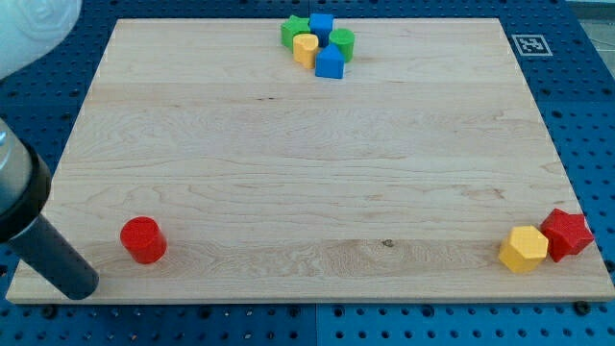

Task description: Move red circle upwards

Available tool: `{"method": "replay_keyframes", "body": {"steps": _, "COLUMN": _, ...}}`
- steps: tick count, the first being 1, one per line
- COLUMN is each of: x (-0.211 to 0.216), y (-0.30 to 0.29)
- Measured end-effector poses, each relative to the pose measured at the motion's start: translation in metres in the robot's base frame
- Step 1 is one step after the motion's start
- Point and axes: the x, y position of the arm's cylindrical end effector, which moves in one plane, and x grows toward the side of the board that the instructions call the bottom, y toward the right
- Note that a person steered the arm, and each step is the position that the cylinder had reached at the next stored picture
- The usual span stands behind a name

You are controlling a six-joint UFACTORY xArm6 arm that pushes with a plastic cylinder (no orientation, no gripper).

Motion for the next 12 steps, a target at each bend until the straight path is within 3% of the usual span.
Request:
{"method": "replay_keyframes", "body": {"steps": 2, "x": -0.019, "y": 0.091}}
{"method": "replay_keyframes", "body": {"steps": 5, "x": -0.029, "y": 0.049}}
{"method": "replay_keyframes", "body": {"steps": 9, "x": -0.033, "y": 0.045}}
{"method": "replay_keyframes", "body": {"steps": 12, "x": -0.082, "y": 0.045}}
